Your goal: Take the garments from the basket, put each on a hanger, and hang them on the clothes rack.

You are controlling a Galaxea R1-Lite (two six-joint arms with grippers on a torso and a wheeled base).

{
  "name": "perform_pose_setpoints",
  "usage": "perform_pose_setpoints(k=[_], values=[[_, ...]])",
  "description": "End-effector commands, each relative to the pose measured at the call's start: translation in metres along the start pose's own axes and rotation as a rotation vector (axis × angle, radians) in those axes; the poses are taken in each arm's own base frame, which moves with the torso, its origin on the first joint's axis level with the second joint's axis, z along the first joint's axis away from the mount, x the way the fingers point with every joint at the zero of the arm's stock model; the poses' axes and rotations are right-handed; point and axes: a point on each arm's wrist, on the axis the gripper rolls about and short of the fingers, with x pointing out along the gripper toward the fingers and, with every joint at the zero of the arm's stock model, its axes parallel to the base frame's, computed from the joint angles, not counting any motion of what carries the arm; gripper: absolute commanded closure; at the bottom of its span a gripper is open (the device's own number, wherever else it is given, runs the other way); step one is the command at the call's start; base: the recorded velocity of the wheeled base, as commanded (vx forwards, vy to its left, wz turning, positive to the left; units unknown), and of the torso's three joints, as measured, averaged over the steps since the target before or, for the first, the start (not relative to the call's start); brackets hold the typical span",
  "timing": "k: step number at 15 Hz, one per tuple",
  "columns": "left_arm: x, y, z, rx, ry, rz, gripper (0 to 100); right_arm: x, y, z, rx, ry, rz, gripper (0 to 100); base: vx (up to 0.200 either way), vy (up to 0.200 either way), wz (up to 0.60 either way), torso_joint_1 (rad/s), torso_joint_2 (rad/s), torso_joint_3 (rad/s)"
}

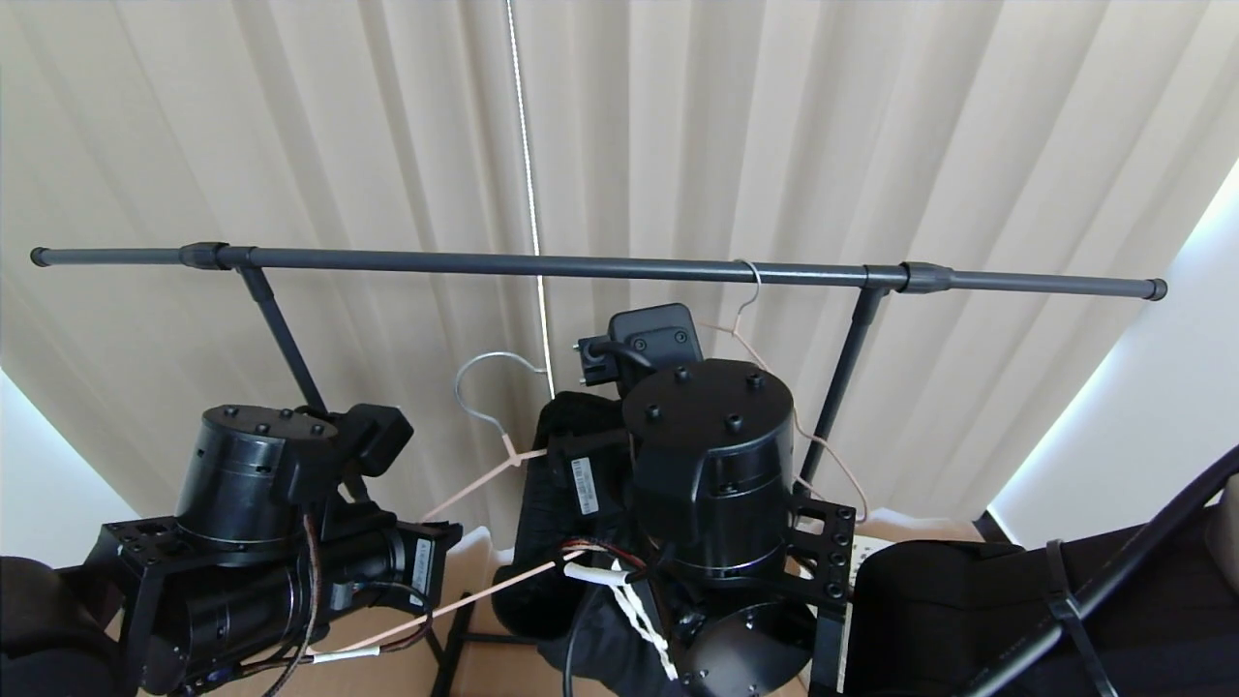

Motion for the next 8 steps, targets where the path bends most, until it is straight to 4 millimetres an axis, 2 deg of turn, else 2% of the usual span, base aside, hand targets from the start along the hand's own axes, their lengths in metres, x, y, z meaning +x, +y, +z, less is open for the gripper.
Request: perform_pose_setpoints(k=[1, 8], values=[[0.005, 0.004, 0.000, -0.017, 0.004, 0.016, 100, -0.003, 0.000, 0.001, 0.000, -0.002, 0.006, 0, 0.000, 0.000, 0.00, 0.000, 0.00, 0.000], [0.009, 0.012, 0.004, -0.044, -0.002, 0.041, 100, -0.010, -0.004, 0.012, 0.013, -0.018, 0.014, 0, 0.000, 0.000, 0.00, 0.000, 0.00, 0.000]])
